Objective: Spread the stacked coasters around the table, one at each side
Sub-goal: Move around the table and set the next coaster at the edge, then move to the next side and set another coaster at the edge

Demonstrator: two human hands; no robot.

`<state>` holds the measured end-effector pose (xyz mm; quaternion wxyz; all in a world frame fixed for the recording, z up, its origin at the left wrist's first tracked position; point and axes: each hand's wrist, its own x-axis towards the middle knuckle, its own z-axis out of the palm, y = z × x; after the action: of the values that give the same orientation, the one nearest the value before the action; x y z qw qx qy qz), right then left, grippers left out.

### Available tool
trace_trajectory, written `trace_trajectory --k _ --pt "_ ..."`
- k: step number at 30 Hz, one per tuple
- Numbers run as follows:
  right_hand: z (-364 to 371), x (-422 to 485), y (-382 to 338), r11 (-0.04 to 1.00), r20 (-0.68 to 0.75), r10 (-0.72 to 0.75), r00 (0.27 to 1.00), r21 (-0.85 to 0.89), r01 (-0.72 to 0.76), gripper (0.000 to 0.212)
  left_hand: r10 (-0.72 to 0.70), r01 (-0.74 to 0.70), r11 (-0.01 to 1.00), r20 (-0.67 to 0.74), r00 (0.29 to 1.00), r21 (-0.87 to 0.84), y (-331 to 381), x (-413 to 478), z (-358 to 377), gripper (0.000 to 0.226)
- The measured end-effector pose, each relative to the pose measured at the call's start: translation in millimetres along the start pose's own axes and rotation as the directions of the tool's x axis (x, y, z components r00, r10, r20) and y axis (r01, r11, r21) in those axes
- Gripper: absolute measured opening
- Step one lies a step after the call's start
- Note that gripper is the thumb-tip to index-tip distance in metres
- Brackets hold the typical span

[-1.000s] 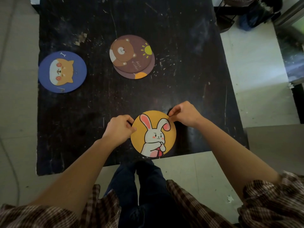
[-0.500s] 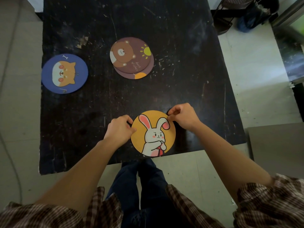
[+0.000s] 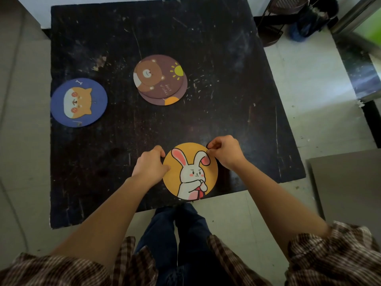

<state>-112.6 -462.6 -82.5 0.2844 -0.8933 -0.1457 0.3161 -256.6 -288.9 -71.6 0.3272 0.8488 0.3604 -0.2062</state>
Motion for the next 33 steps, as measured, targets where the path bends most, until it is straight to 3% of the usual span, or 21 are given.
trace_trajectory --k 16,22,28,33 --pt "7.8 -6.3 5.1 0.989 -0.055 0.095 0.994 0.12 -0.088 0.01 0.041 -0.043 0.998 0.056 0.998 0.037 8.8 -1.1 -8.4 0.032" --pt "-1.9 -12.0 6.8 0.985 -0.117 0.096 0.989 0.156 -0.077 0.004 0.174 -0.168 0.983 -0.099 0.98 0.071 36.0 3.2 -7.4 0.033" --pt "-28.3 -12.6 22.5 0.983 -0.183 0.12 0.976 0.159 -0.091 0.005 0.323 -0.316 0.946 -0.135 0.937 0.071 81.5 18.9 3.4 0.032" --pt "-63.6 -8.1 50.2 0.993 -0.215 0.094 0.972 0.089 -0.076 0.007 0.347 -0.338 0.937 -0.124 0.93 0.087 124.9 25.2 24.4 0.033"
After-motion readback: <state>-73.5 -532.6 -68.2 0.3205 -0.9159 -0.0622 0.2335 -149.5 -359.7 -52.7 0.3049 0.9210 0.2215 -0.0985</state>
